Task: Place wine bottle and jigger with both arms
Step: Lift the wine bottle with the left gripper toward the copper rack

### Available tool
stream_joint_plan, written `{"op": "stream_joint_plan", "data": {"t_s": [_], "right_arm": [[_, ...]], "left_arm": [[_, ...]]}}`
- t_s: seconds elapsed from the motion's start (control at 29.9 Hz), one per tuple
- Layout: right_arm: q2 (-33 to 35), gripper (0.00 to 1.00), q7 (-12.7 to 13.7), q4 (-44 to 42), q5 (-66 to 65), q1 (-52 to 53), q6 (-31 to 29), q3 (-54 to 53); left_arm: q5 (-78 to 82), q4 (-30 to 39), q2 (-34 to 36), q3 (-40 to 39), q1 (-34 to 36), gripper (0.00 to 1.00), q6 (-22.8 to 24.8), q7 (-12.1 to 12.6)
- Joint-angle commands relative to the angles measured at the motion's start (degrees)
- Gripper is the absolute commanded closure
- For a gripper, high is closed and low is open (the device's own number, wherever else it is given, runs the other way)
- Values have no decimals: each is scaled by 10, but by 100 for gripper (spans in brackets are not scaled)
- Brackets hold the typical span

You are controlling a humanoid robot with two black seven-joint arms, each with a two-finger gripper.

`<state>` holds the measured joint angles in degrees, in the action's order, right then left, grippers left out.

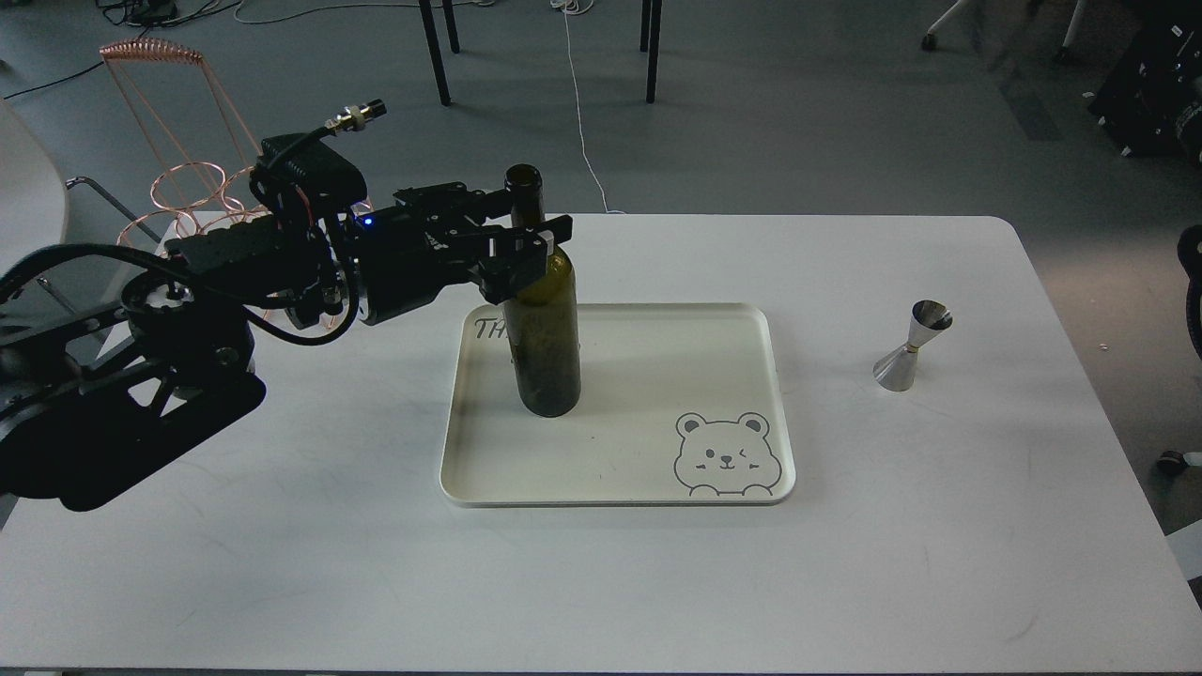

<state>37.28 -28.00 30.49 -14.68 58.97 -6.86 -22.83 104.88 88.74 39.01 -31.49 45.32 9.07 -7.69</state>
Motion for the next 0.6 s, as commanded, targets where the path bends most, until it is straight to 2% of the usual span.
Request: {"op": "stream_joint_plan", "data": {"t_s": [0.0, 0.13, 0.4, 0.57], "right_arm": [[0, 3, 0, 0, 0, 0, 1, 1], [0, 3, 0, 0, 0, 1, 0, 1], [1, 3, 0, 0, 0, 4, -1, 1], [0, 3, 0, 1, 0, 4, -1, 1]], "left_arm": [[-1, 5, 11, -3, 1, 84, 0, 0], [-2, 13, 26, -14, 9, 88, -9, 1], [-31, 24, 100, -76, 30, 89, -5, -7], [-54, 11, 162, -68, 64, 89, -5, -16]]}}
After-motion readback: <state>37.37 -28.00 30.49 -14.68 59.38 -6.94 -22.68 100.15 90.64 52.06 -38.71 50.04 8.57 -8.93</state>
